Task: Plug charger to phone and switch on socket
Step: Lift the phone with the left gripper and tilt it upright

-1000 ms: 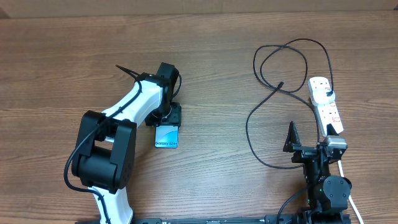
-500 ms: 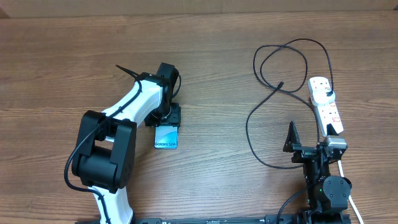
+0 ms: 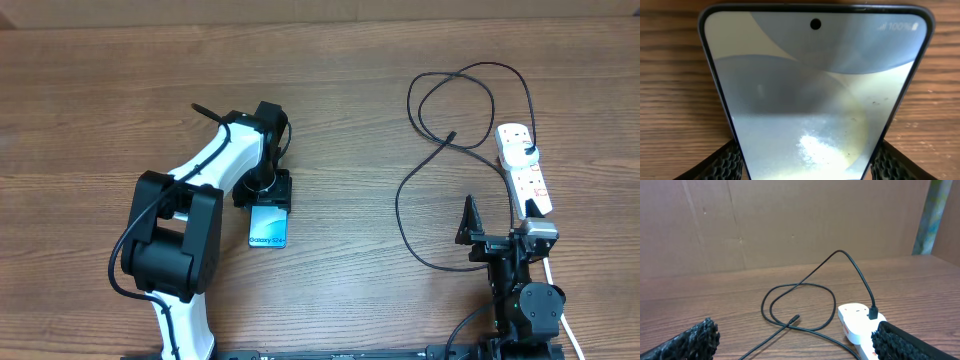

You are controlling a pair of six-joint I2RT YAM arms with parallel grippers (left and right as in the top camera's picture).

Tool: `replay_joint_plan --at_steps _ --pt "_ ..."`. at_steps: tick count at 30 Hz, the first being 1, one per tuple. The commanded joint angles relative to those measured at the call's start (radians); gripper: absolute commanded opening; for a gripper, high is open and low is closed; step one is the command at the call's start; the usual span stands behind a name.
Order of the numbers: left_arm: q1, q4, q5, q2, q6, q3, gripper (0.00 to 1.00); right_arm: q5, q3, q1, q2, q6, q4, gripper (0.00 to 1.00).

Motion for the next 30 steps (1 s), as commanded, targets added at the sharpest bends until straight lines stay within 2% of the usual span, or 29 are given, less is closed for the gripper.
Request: replay_joint_plan --at_steps 1,15,30 --pt "0.0 -0.018 0.116 0.017 0.051 0.062 0.34 0.005 -0.01 -0.008 -0.01 -0.002 0.003 1.0" --pt "0.001 -0.005 0.443 0.017 0.176 0.092 0.32 0.005 -0.01 -0.008 -0.01 -0.002 0.003 1.0" --pt "0.002 0.163 1.044 0.017 0.203 0.092 0.31 0.005 -0.01 -0.008 -0.01 -0.002 0.003 1.0"
